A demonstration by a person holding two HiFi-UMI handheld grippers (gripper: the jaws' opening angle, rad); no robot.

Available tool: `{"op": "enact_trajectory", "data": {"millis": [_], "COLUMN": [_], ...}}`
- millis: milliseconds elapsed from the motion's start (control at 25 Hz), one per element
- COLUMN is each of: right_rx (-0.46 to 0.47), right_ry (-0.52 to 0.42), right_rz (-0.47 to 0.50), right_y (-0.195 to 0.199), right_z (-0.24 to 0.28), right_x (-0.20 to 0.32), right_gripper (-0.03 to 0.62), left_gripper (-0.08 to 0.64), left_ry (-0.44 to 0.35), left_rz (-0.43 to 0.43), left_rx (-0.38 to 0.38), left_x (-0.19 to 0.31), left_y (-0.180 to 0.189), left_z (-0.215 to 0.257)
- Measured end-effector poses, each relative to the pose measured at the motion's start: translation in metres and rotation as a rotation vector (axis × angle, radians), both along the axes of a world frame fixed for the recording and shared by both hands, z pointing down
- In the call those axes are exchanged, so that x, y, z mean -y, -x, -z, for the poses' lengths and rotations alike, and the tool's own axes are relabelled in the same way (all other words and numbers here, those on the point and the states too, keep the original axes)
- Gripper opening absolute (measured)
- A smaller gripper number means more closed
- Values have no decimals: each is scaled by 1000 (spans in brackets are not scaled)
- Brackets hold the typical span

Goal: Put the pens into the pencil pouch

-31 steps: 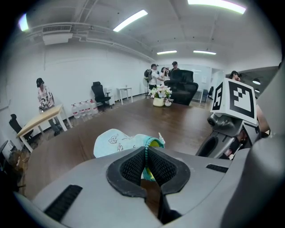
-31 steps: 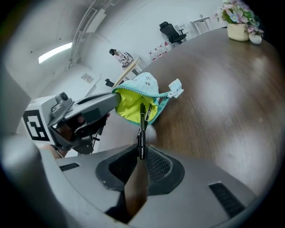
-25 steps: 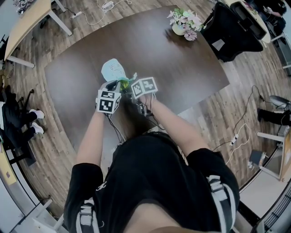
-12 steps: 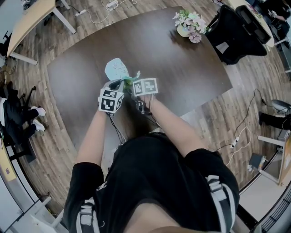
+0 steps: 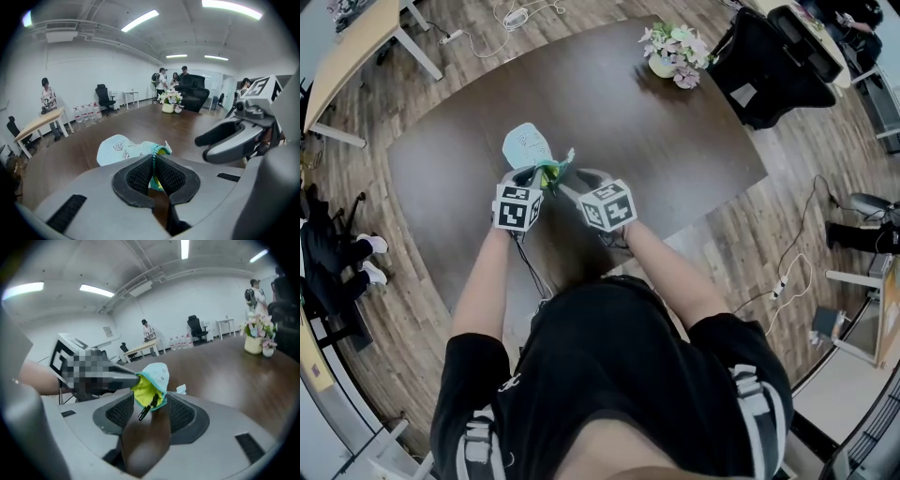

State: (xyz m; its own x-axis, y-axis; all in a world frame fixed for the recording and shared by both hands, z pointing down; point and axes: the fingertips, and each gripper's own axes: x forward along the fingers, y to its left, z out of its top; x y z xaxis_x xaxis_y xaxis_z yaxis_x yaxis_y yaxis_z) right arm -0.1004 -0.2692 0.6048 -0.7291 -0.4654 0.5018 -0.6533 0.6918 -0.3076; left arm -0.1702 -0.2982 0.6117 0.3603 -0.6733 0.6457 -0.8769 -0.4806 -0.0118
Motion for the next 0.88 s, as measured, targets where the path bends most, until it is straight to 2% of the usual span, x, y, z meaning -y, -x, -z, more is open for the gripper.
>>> {"op": "enact_trajectory", "data": {"millis": [200,280,400,480,680,800,880], "right_rx": [54,82,120,138,166,181,194], "right_ry": [-279,-333,-374,-410,-495,-521,-547], "right_rz": [-87,-124,-166,-176,-180,-166,-161], "right_y": [-32,-41,-51,-54,-53,-46,-41], "right_z": [63,85,110,124,153,163,171], "right_x": [1,0,0,-2,-8,-15,-19], "right_gripper": [202,201,198,192,183,181,181], "left_gripper": [16,17,20,34,129,137,135], "left_ry": [6,21,61,65,61,-27,-147], "left_rz": [-4,-13,-14,-11,8,89,186], "left_rx": [103,146,157,141,57,-42,-132], "left_x": [1,-4,-17,-24,-48,-56,-59], "left_y": [5,6,4,3,1,10,24], "left_z": [-20,-30,-40,-41,-29,0,36]}}
